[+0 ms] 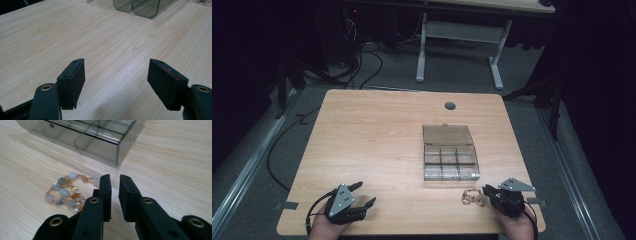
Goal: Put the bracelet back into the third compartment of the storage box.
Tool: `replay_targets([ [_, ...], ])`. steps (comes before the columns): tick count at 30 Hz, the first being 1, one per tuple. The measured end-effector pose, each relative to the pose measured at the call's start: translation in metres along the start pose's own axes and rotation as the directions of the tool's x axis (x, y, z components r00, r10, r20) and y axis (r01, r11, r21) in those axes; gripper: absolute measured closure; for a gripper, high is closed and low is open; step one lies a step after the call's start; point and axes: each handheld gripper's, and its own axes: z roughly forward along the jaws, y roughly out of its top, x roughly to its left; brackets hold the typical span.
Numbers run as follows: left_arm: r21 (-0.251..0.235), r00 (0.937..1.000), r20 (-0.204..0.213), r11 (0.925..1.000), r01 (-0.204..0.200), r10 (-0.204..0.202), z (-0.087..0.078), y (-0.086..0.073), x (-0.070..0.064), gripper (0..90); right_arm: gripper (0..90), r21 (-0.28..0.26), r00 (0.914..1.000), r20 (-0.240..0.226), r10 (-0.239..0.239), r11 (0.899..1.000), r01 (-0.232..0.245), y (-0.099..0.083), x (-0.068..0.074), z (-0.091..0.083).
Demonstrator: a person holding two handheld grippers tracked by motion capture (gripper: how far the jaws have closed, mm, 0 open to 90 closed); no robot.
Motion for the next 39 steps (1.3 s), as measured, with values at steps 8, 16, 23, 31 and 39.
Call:
replay_targets([
  [8, -0.005, 1.0, 0.009, 1.0, -0.002, 0.002, 0.0, 0.0, 0.0, 31.0, 75.1, 0.066, 0.9982, 0.046, 0.039, 0.997, -0.042, -0.002, -0.011, -0.001],
  [16, -0.008, 0.9999, 0.013, 0.9999, -0.006, 0.006, 0.0, 0.0, 0.0, 31.1, 69.6, 0.175, 0.9973, 0.057, 0.047, 0.983, -0.056, 0.012, -0.017, -0.007],
  [23, -0.012, 0.9999, 0.014, 0.9999, -0.007, 0.008, -0.001, 0.0, 0.0, 31.0, 67.3, 0.254, 0.9969, 0.043, 0.067, 0.964, -0.075, 0.022, -0.02, -0.007],
  [31, -0.009, 0.9998, 0.017, 0.9999, -0.009, 0.009, -0.001, 0.0, -0.001, 31.0, 64.3, 0.354, 0.9983, 0.016, 0.056, 0.933, -0.058, 0.029, -0.017, -0.004],
  [39, -0.013, 0.9998, 0.017, 0.9999, -0.007, 0.008, -0.001, -0.001, -0.001, 31.0, 60.7, 0.43, 0.9994, -0.003, 0.033, 0.902, -0.029, 0.036, -0.016, 0.0],
])
